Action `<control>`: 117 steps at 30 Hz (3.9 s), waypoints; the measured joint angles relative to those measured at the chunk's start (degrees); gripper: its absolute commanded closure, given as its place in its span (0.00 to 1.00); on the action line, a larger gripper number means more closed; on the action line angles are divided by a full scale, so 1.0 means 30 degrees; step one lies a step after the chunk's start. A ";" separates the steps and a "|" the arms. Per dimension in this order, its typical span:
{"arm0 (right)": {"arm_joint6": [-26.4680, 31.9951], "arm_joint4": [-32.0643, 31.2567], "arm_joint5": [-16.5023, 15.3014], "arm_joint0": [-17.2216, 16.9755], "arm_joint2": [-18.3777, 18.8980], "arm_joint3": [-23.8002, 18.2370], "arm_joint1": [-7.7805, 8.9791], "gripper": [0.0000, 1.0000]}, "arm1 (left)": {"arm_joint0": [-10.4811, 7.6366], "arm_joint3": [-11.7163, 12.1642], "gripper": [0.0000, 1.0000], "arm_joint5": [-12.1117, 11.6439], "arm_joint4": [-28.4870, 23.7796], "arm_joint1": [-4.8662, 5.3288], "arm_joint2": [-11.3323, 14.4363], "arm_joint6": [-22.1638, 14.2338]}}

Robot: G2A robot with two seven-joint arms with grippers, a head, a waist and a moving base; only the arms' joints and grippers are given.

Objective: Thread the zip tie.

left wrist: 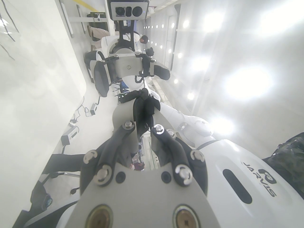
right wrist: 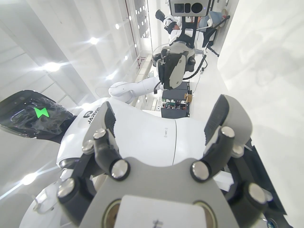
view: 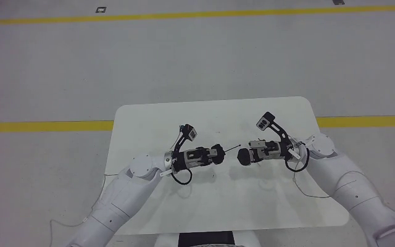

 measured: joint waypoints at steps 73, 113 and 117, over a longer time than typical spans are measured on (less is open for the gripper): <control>-0.0720 -0.0894 0.0354 -0.1356 0.2288 -0.0886 0.0012 0.00 | 0.2997 -0.2933 1.00 -0.0403 -0.0797 0.1108 -0.4837 0.0003; 0.0000 -0.0748 0.0978 -0.1225 0.1557 -0.1760 -0.0263 0.00 | 0.2005 -0.2598 1.00 0.2270 0.0302 0.1349 -0.2191 -0.2452; 0.0000 -0.0806 0.0882 -0.1112 0.1397 -0.1706 -0.0222 0.00 | 0.2006 -0.2600 1.00 0.2268 0.0297 0.1349 -0.2196 -0.2449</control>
